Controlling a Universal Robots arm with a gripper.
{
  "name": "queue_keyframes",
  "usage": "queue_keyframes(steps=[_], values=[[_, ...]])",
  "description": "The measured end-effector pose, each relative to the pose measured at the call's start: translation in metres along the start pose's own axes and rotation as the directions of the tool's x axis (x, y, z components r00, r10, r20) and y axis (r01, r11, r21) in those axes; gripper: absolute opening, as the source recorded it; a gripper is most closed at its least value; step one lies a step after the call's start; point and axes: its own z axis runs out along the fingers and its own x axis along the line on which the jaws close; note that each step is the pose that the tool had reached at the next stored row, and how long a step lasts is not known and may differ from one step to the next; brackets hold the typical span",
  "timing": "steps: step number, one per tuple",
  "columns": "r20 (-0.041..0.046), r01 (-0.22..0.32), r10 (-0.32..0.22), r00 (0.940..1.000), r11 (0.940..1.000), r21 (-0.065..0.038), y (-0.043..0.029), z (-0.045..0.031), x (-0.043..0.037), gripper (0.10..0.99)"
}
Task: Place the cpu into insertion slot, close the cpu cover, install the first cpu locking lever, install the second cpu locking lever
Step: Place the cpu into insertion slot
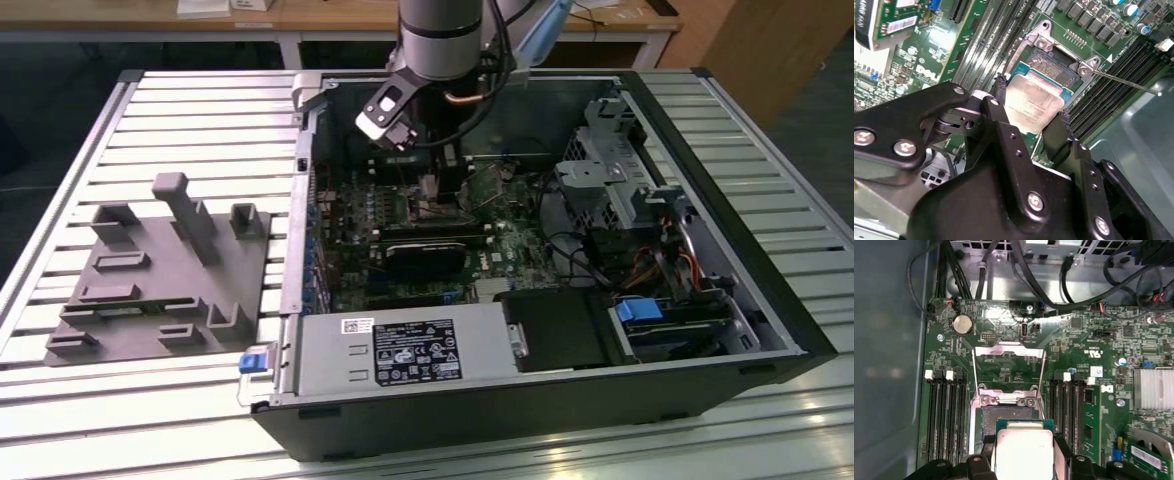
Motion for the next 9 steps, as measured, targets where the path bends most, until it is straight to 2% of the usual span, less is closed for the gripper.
queue_keyframes(steps=[9], values=[[-0.0001,0.000,0.000,1.0000,1.0000,0.000,-0.0006,0.0107,0.0060,0.541]])
